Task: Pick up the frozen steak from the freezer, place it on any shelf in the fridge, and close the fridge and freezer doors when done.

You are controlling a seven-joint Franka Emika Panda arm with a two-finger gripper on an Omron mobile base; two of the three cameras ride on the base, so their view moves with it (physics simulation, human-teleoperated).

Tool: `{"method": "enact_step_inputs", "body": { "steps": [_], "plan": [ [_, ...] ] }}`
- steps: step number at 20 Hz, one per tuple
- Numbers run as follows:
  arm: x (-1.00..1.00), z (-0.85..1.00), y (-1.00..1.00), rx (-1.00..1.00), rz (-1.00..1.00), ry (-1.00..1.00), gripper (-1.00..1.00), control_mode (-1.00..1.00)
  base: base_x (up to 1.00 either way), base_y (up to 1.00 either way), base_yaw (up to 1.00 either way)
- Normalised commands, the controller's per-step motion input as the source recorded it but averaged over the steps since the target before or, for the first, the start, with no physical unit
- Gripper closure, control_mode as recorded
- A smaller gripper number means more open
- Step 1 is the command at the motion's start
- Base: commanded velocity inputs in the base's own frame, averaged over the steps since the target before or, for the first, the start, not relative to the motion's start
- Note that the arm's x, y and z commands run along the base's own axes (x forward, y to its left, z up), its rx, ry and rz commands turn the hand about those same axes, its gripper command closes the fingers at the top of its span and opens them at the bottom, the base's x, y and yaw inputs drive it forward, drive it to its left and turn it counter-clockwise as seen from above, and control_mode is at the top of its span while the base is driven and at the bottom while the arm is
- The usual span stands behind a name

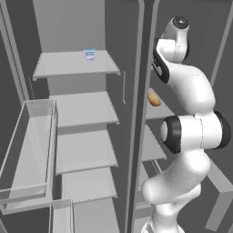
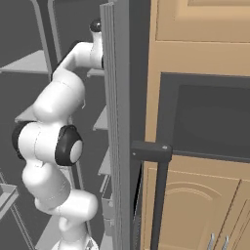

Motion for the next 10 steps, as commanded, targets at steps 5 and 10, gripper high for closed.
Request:
{"method": "enact_step_inputs", "body": {
  "steps": [5,10],
  "plan": [
    [-1.00,0.15,0.00,0.00,0.09,-0.33,1.00,-1.00,0.00,0.00,0.00],
    [-1.00,0.35,0.03,0.00,0.15,-0.28,1.00,-1.00,0.00,0.00,0.00]
  ]
}}
